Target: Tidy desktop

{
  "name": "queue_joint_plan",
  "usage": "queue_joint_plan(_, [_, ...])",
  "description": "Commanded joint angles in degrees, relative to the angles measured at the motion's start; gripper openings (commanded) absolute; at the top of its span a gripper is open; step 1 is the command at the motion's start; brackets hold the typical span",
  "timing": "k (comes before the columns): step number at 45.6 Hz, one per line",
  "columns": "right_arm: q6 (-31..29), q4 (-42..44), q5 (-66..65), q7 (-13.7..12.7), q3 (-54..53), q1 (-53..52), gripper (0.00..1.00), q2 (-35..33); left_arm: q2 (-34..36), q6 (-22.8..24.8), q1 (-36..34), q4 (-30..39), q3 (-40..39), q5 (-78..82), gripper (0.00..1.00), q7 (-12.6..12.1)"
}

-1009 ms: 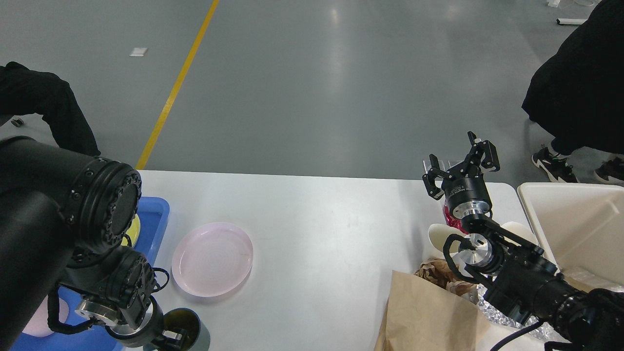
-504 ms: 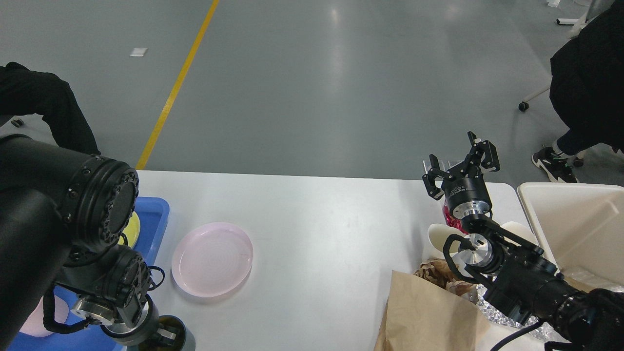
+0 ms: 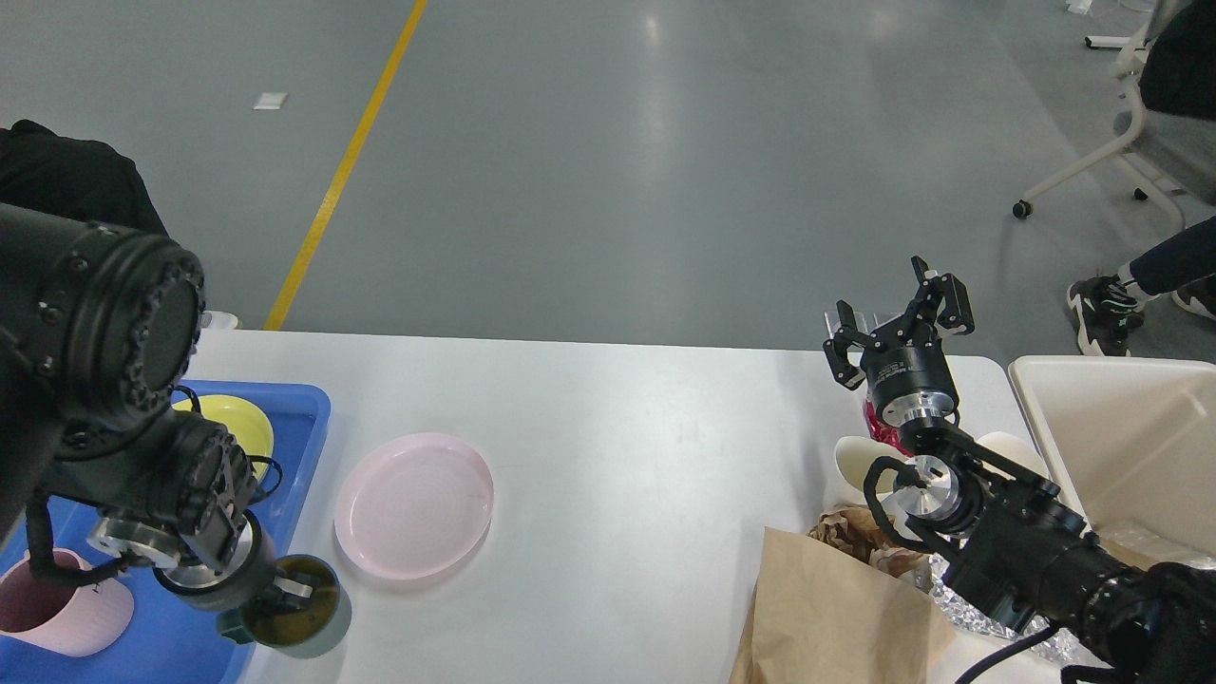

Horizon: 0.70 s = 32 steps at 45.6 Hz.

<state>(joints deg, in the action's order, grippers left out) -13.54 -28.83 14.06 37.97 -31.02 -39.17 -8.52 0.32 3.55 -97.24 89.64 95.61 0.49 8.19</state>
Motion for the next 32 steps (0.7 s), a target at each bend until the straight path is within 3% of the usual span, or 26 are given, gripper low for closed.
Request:
queue_joint_plan(1, [0.00,0.00,0.00,0.00,0.00,-0.02,1.00,0.00,2.67,10.66,-7.78,0.10,0.72,0.39,0.00,2.70])
queue_joint_plan(10, [0.00,0.00,0.00,0.00,0.00,0.06,1.00,0.00,2.23,32.55,-22.10,0.01,4.06,2.31,0.00,12.72])
queue_joint_plan(18, [0.00,0.09,0.00,0.00,0.00,0.06,1.00,0.00,3.02,44.60,-33.09,0.01,4.85,10.84,0.00,16.41])
queue_joint_plan(27, [0.00,0.09,0.00,0.00,0.00,-0.02,1.00,0.00,3.99,50.85,-40.75,0.01,6.78,17.87,0.00,22.21])
queue_joint_plan(32, [0.00,0.09,0.00,0.00,0.00,-0.02,1.00,0.00,4.08,50.50,-40.84,-0.25,7.84,18.67,0.00,22.92])
